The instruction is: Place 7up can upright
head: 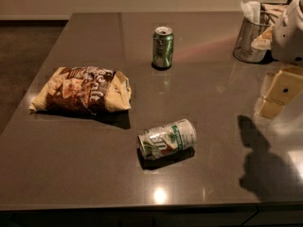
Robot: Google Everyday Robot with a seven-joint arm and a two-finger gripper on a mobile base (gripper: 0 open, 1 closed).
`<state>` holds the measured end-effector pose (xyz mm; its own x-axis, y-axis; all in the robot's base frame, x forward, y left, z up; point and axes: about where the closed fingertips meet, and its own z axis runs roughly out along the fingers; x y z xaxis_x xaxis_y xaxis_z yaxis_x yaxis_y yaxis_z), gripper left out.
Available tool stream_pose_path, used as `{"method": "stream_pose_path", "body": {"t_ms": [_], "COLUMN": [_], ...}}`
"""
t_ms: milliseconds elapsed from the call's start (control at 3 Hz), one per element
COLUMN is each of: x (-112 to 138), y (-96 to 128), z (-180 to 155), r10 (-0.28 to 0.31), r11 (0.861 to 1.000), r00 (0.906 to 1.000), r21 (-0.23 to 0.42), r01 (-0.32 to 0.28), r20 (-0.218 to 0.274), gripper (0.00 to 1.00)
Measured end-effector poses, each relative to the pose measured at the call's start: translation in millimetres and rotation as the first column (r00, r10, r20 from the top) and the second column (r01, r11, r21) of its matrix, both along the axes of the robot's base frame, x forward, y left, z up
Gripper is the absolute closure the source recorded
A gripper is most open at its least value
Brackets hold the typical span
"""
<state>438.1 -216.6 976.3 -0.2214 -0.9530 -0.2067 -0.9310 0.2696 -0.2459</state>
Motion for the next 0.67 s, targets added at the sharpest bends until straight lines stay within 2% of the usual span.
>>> {"method": "stream_pose_path", "body": {"t_ms": [333, 667], "x": [0.0, 1.7], "y": [0.3, 10.6], "z": [0.4, -7.4], "r10": [0.000, 0.026], "r11": [1.000, 0.999], "r00": [1.0000, 0.9997], "r21": [0.000, -0.027], "r01": [0.000, -0.026], "r20": [0.002, -0.002], "gripper": [0.00, 0.00]}}
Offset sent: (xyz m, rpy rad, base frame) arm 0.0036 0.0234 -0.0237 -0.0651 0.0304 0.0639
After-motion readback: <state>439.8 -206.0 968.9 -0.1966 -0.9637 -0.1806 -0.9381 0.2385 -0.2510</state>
